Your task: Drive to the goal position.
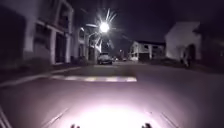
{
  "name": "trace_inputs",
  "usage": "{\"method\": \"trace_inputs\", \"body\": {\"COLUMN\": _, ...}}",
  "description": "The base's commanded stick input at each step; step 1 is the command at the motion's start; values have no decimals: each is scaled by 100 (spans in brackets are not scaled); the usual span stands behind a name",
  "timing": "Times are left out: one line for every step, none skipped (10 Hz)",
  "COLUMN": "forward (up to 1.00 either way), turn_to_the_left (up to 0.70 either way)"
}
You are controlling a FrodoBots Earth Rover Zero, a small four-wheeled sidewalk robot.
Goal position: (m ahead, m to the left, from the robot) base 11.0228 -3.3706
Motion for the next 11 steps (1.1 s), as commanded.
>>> {"method": "trace_inputs", "body": {"forward": 70, "turn_to_the_left": 0}}
{"method": "trace_inputs", "body": {"forward": 70, "turn_to_the_left": 0}}
{"method": "trace_inputs", "body": {"forward": 70, "turn_to_the_left": 0}}
{"method": "trace_inputs", "body": {"forward": 70, "turn_to_the_left": 0}}
{"method": "trace_inputs", "body": {"forward": 70, "turn_to_the_left": 0}}
{"method": "trace_inputs", "body": {"forward": 70, "turn_to_the_left": 0}}
{"method": "trace_inputs", "body": {"forward": 70, "turn_to_the_left": 0}}
{"method": "trace_inputs", "body": {"forward": 70, "turn_to_the_left": 0}}
{"method": "trace_inputs", "body": {"forward": 70, "turn_to_the_left": 0}}
{"method": "trace_inputs", "body": {"forward": 70, "turn_to_the_left": 0}}
{"method": "trace_inputs", "body": {"forward": 70, "turn_to_the_left": 0}}
